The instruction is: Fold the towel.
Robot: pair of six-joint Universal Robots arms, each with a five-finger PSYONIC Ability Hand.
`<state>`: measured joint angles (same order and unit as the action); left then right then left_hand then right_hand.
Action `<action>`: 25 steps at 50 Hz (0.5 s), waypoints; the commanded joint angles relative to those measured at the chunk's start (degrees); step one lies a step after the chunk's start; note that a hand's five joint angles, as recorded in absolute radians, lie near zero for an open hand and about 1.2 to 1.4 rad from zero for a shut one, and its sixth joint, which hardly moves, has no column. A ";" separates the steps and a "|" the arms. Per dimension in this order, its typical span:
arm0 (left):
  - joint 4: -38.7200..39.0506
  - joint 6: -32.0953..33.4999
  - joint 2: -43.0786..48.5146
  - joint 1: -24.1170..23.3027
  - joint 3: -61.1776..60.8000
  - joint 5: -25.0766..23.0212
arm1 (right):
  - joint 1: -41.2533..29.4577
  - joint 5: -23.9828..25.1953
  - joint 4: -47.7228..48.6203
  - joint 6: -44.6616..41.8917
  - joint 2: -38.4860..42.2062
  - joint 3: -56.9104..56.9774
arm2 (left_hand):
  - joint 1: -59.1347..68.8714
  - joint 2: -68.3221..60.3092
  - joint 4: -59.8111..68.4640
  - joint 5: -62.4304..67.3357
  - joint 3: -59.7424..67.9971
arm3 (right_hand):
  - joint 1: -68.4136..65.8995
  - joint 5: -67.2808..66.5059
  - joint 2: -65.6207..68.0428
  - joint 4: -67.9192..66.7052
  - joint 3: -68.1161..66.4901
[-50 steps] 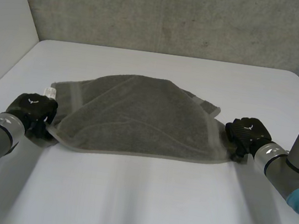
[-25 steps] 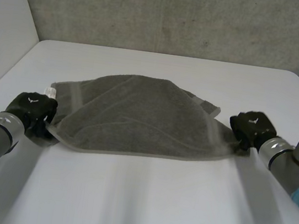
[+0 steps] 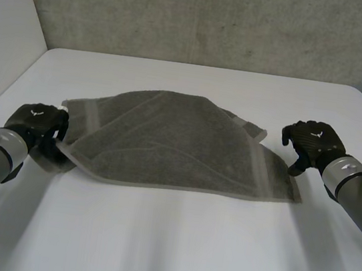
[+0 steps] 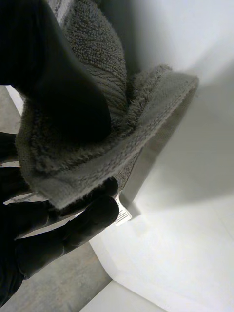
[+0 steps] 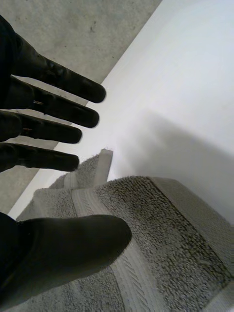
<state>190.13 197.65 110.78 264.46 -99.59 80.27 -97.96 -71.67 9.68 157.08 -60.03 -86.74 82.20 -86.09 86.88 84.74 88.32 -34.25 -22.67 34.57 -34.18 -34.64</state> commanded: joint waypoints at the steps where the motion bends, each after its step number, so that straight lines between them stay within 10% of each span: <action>1: -0.02 0.11 0.14 0.00 -0.34 -0.02 | 0.40 0.48 -4.59 -1.77 0.09 -0.63 | -2.20 6.09 -6.88 -14.74 -8.32 | 6.17 4.59 -6.48 6.10 6.56; 25: 0.16 0.19 0.58 0.00 -0.34 -0.11 | 0.40 0.39 -5.12 -7.14 7.56 0.34 | -2.20 6.09 -6.88 -14.74 -8.32 | 4.67 3.09 -4.99 4.60 5.07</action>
<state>190.23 197.84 111.36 264.41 -99.94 80.15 -97.50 -71.24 3.26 149.79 -54.14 -87.47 82.20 -86.09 86.88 84.74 88.32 -26.38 -15.18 27.25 -25.86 -26.24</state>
